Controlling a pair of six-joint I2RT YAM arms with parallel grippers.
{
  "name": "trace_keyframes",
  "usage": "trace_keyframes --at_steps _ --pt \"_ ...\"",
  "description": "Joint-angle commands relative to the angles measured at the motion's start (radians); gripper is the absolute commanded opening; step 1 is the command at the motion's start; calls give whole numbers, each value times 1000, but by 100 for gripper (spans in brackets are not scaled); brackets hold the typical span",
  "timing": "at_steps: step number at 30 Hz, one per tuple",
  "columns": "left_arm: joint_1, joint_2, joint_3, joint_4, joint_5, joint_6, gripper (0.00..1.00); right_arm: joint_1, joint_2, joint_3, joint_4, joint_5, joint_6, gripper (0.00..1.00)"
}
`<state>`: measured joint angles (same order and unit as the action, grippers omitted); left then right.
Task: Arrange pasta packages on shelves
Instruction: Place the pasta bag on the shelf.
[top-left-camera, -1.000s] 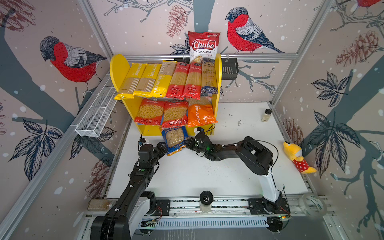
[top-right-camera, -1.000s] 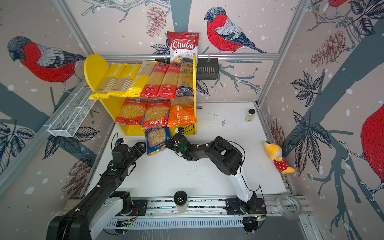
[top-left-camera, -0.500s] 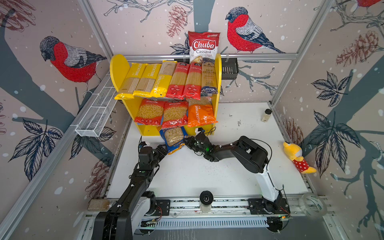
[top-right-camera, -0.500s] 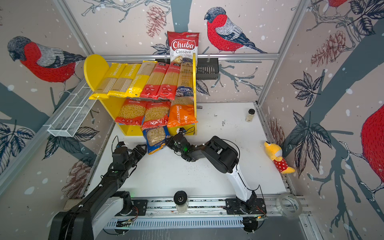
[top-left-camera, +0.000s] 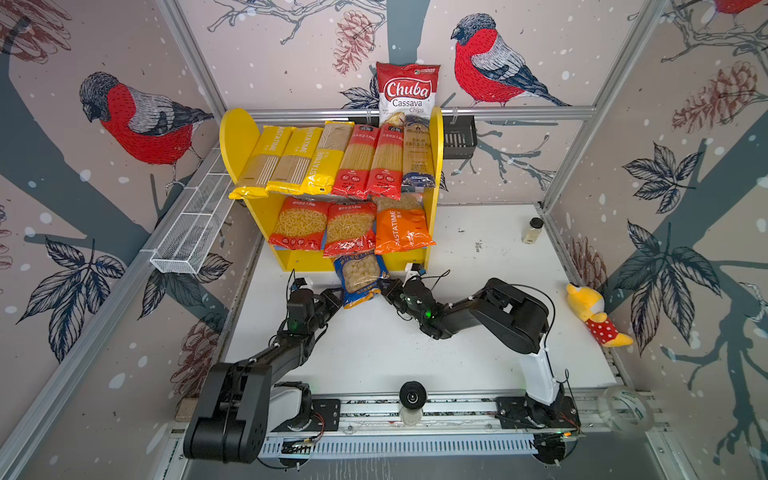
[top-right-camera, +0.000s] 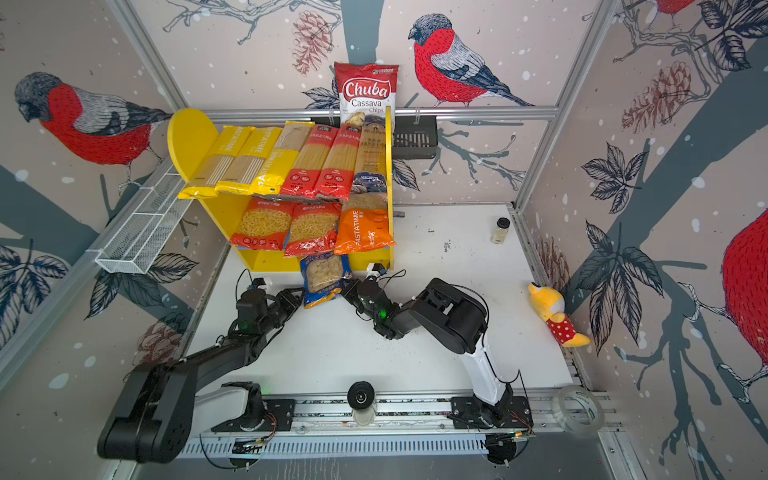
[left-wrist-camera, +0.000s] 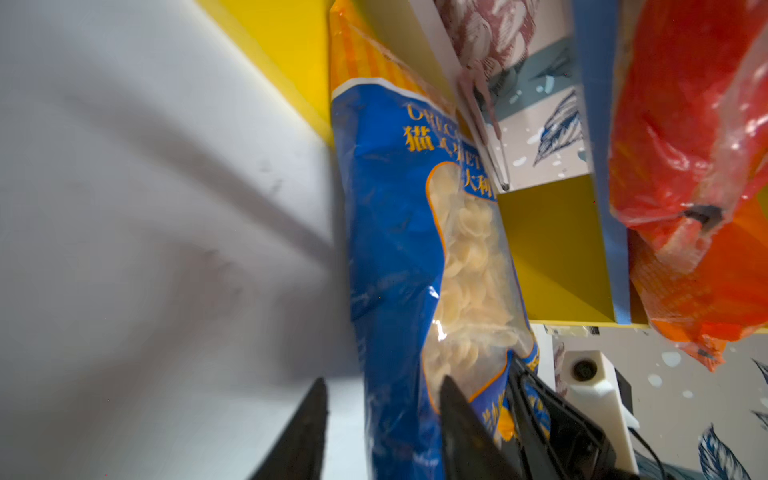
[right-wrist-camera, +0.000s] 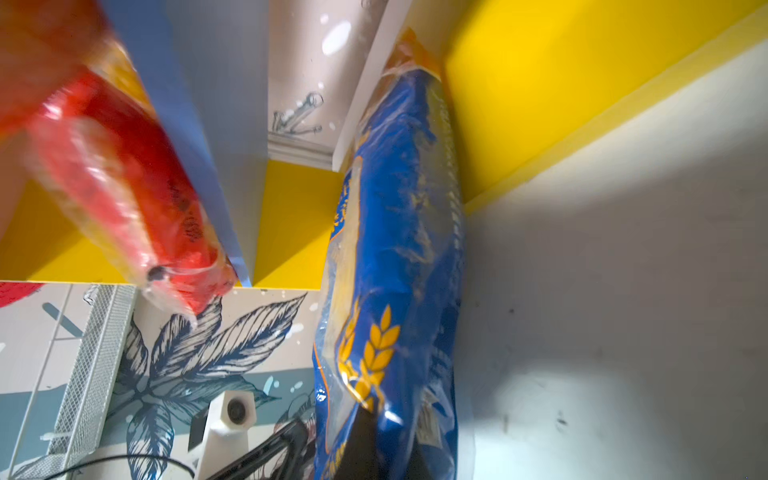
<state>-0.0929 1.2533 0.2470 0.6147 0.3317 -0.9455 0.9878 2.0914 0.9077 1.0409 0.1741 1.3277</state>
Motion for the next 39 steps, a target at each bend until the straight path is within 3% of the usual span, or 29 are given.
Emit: trace_keyframes --at_steps 1,3,7,10,14,18,23,28,36,39 --pt "-5 47 34 129 29 -21 35 17 32 -1 186 96 76 0" --pt "-5 47 48 113 18 -13 37 23 66 9 222 110 103 0" --pt "12 1 75 -11 -11 29 56 16 104 42 236 157 151 0" --pt "41 -58 80 -132 -53 47 65 5 129 89 240 174 187 0" --pt "56 -143 69 -231 -92 70 69 5 173 186 206 190 222 1" --pt "49 -169 16 -165 -60 57 70 15 246 290 155 169 247 7" --pt "35 -74 18 -70 13 65 67 15 243 264 146 105 226 22" --pt "25 2 45 -5 23 70 57 -17 188 195 105 -29 172 39" --pt "25 136 61 103 41 59 40 -17 141 74 139 -158 175 48" --pt "25 170 78 121 46 57 34 -19 149 64 151 -174 169 41"
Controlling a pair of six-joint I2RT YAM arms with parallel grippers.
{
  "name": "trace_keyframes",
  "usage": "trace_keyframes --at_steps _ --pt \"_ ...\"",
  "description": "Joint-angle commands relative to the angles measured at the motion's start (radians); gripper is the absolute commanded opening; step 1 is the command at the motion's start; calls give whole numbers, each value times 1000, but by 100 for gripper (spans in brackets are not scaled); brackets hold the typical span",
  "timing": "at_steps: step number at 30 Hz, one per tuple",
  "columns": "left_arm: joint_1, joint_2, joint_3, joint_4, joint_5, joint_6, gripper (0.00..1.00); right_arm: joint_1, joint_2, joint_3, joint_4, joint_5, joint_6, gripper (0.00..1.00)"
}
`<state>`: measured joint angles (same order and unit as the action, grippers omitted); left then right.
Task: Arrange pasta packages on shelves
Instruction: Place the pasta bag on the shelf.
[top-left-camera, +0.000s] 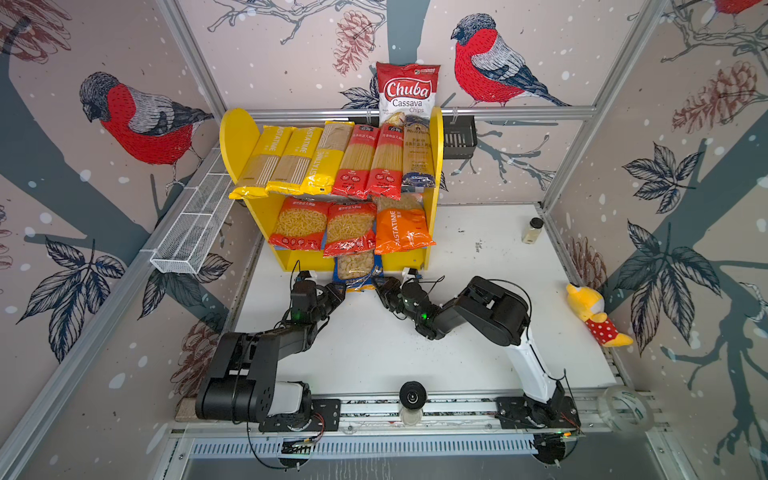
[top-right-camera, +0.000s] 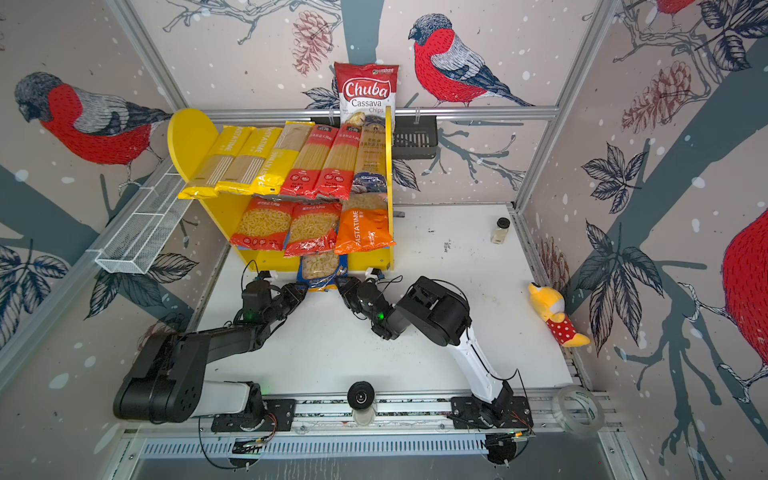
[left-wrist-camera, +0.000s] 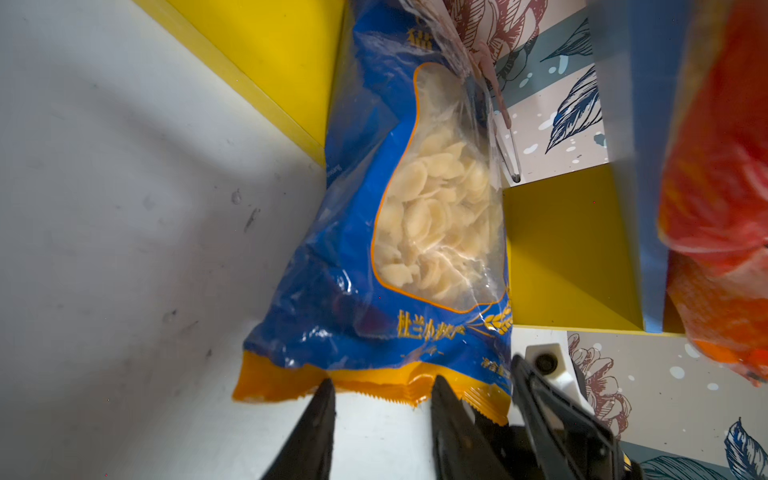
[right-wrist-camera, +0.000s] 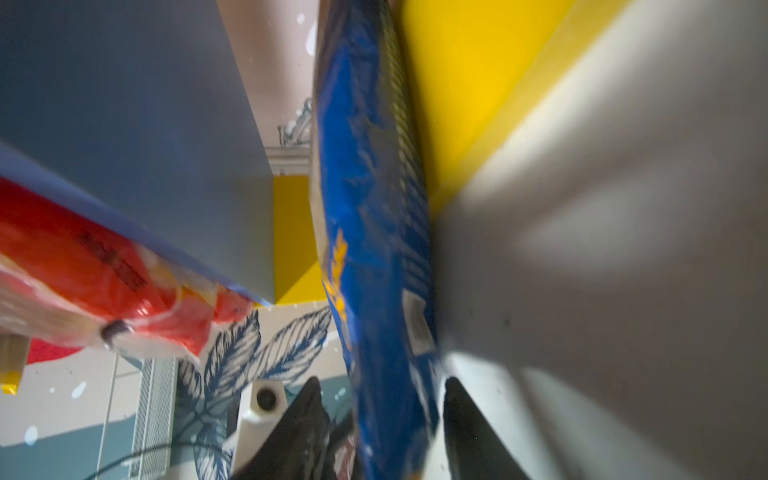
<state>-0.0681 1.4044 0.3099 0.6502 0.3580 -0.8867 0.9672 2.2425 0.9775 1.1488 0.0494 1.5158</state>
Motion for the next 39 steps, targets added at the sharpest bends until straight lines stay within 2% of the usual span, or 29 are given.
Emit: trace_keyframes --at_steps 1,4,10,17,23,29,35,39 --pt "0 25 22 86 18 0 31 -2 2 -1 40 -49 -18 37" --pt "1 30 49 68 7 8 29 -16 27 29 53 -53 -20 21" --pt "16 10 113 -14 -26 40 30 -32 89 156 24 -51 -23 9" --pt "30 -64 134 -118 -50 64 35 -21 141 253 62 17 6 7" --pt "28 -119 108 -151 -56 69 36 -11 194 310 61 17 30 9" --pt "23 -153 65 -155 -59 56 37 8 212 316 102 115 46 10" --pt "-19 -98 30 -81 -47 35 37 -2 245 402 97 145 45 10" --pt "-32 -8 52 -13 -21 32 37 -20 220 373 117 117 16 10"
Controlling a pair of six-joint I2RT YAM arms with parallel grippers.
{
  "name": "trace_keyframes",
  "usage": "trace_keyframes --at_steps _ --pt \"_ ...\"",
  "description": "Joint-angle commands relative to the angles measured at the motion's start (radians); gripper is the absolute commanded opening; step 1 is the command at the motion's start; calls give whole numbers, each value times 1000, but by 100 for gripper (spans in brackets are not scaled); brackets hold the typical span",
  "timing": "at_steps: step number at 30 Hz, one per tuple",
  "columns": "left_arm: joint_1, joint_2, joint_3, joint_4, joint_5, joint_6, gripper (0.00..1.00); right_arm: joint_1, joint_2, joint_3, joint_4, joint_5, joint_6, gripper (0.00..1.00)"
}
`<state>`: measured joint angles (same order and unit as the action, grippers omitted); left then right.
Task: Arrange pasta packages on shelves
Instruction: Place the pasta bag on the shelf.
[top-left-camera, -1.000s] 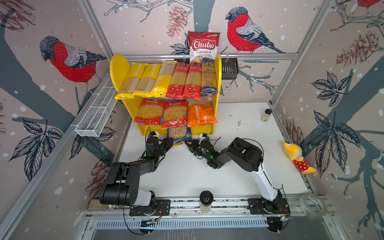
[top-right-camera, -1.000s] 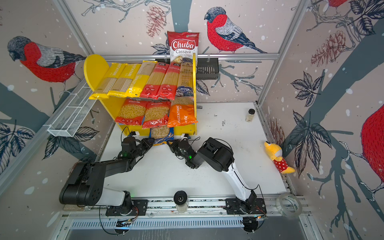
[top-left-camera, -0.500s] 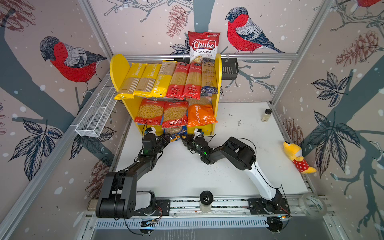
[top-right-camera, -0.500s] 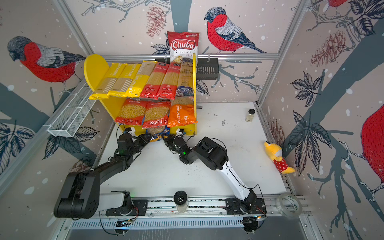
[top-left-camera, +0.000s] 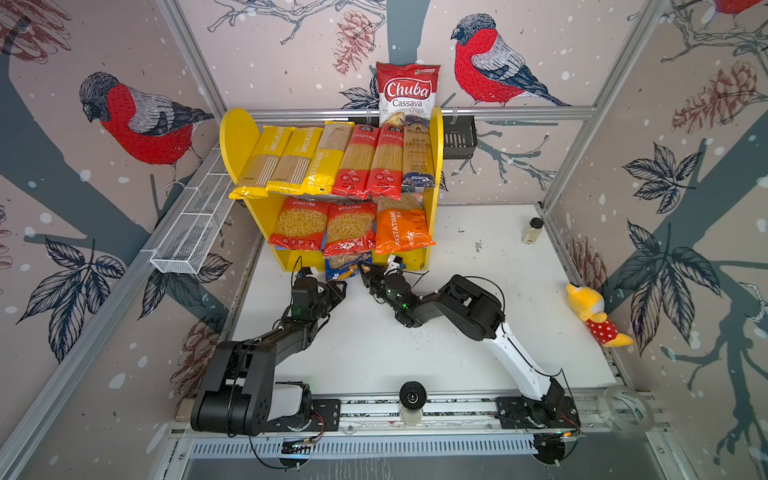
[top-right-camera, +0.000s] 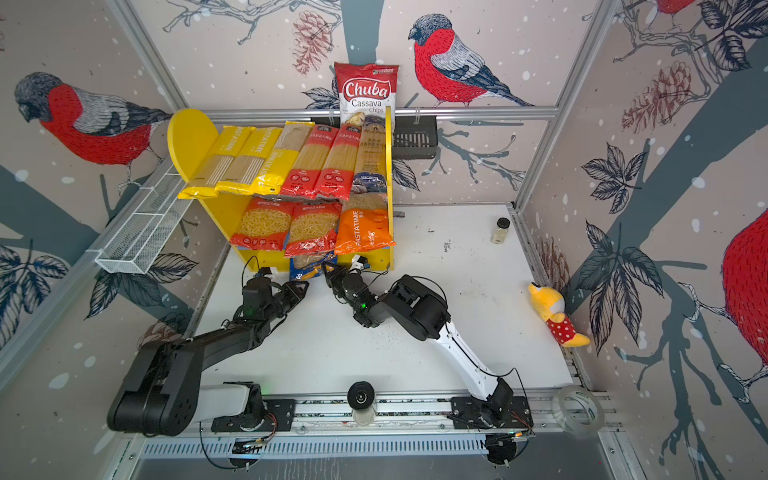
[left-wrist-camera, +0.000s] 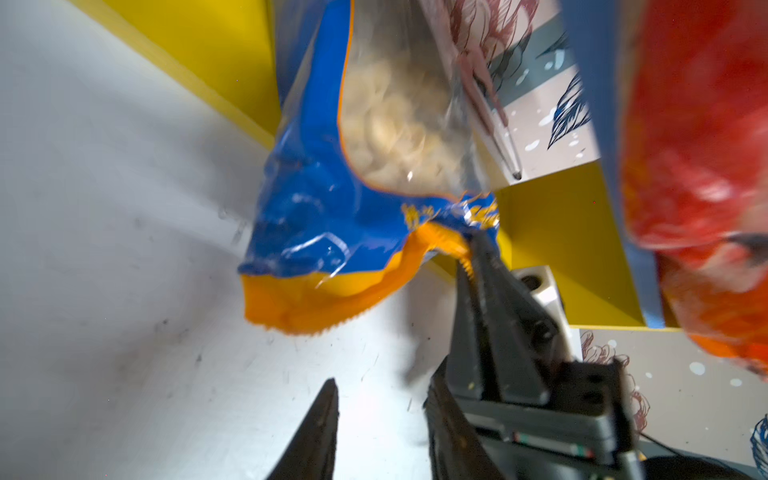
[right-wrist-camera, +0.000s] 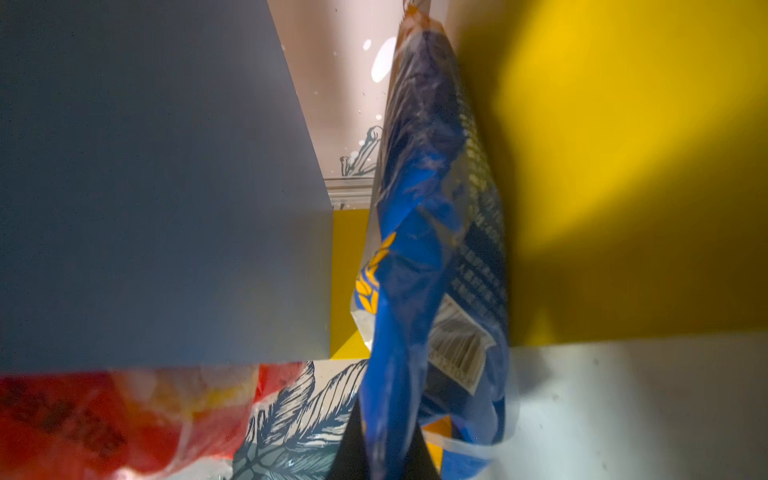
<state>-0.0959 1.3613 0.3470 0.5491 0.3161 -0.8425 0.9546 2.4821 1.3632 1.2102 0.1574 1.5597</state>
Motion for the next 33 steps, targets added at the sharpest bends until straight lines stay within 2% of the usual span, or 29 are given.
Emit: trace_keyframes --at_steps 1,12,16,24,33 --pt "-2 53 27 89 20 -7 37 -7 -31 -34 64 4 -30 10" --pt "8 261 150 180 11 22 35 22 -97 -221 173 11 13 11" --pt "20 262 155 180 3 37 35 44 -118 -254 177 10 16 11" --pt "89 260 168 162 -37 71 34 55 -75 -178 121 -15 18 9" --pt "88 321 213 202 -39 65 33 47 -139 -287 138 -30 -9 10"
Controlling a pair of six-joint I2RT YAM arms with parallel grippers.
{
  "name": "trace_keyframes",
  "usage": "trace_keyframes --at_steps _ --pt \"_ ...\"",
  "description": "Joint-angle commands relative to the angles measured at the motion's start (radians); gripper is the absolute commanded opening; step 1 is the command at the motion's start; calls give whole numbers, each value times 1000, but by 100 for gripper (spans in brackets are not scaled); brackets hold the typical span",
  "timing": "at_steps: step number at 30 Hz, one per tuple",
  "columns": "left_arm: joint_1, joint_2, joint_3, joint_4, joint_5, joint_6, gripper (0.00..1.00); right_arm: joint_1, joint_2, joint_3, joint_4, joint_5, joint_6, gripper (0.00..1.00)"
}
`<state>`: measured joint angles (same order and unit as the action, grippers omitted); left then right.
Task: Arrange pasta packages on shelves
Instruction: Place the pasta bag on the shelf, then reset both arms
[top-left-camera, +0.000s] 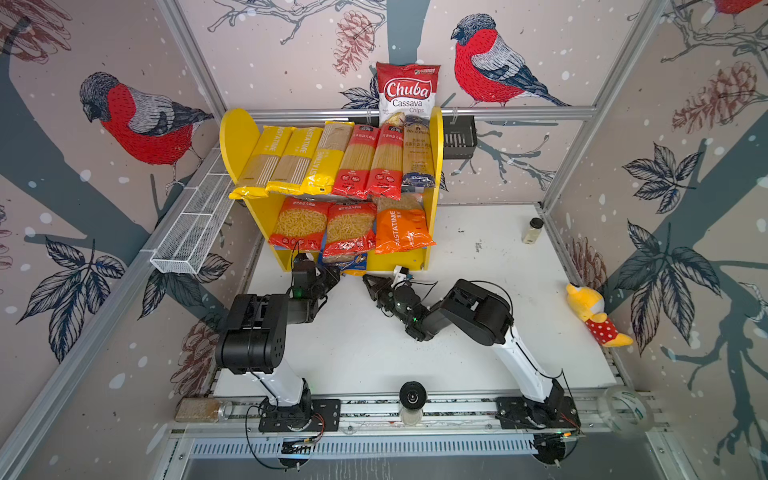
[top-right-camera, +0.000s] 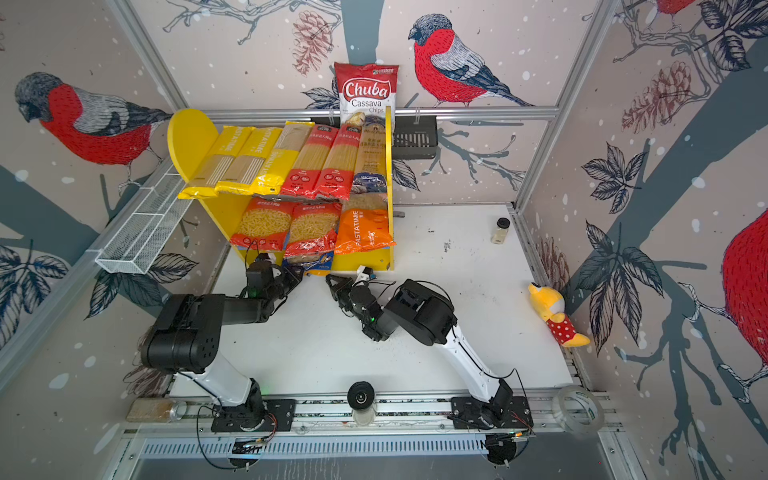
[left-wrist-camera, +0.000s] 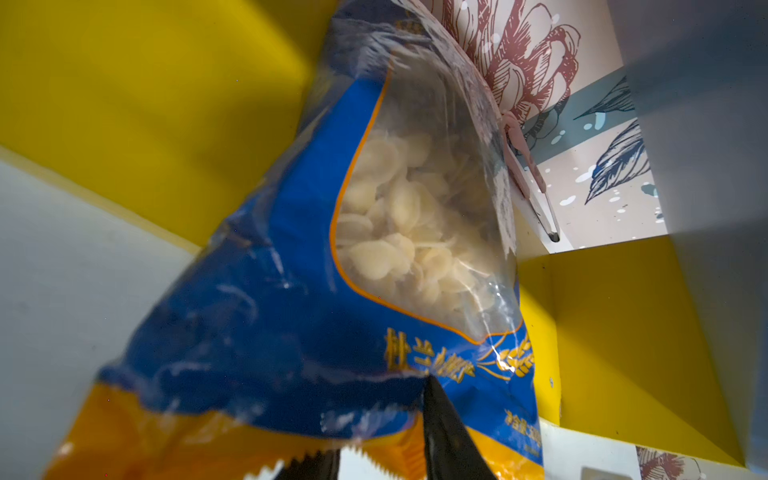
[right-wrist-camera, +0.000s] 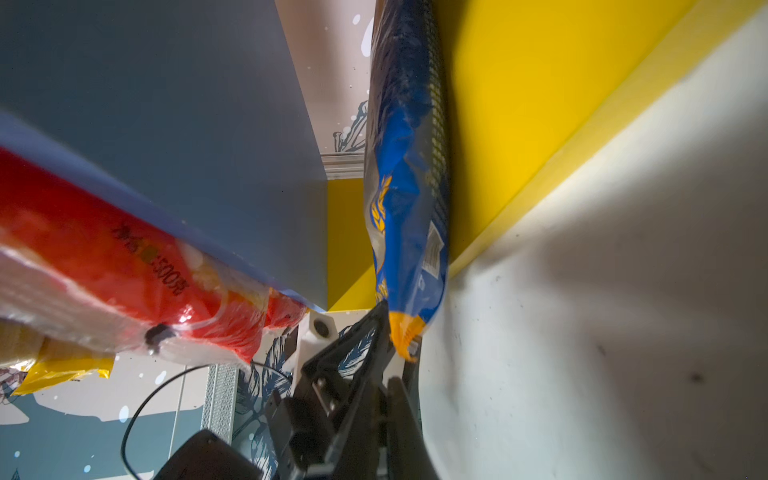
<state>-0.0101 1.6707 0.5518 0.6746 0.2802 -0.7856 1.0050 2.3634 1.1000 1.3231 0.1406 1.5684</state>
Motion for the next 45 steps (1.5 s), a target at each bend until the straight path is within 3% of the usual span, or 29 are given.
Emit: trace_keyframes --at_steps 1,9,18,24,27,31,35,40,43,45 --pt "2 14 8 77 0 8 33 -5 -26 -36 31 -14 -18 10" --pt "9 -24 -4 44 14 0 35 -23 -79 -125 81 -37 -49 12" --pt "-38 -196 -127 -28 -19 -77 62 -40 -194 -278 145 -30 -121 26" --pt "-61 -358 -181 -148 -58 -77 65 -42 -343 -473 146 8 -234 28" --pt "-113 -492 -225 -232 -157 -54 65 -61 -501 -612 73 24 -383 28" --pt "-265 -684 -222 -352 -451 93 69 -113 -799 -652 -370 32 -684 33" --pt "-412 -815 -232 -294 -743 344 73 -300 -1068 -644 -745 27 -908 40" --pt "-422 -808 -238 -90 -952 606 79 -664 -1240 -586 -997 -14 -1128 52" --pt "-415 -732 -299 178 -1106 812 84 -855 -1266 -556 -1065 109 -1145 55" --pt "-385 -669 -327 275 -1164 837 85 -924 -1279 -596 -1005 215 -1159 56"
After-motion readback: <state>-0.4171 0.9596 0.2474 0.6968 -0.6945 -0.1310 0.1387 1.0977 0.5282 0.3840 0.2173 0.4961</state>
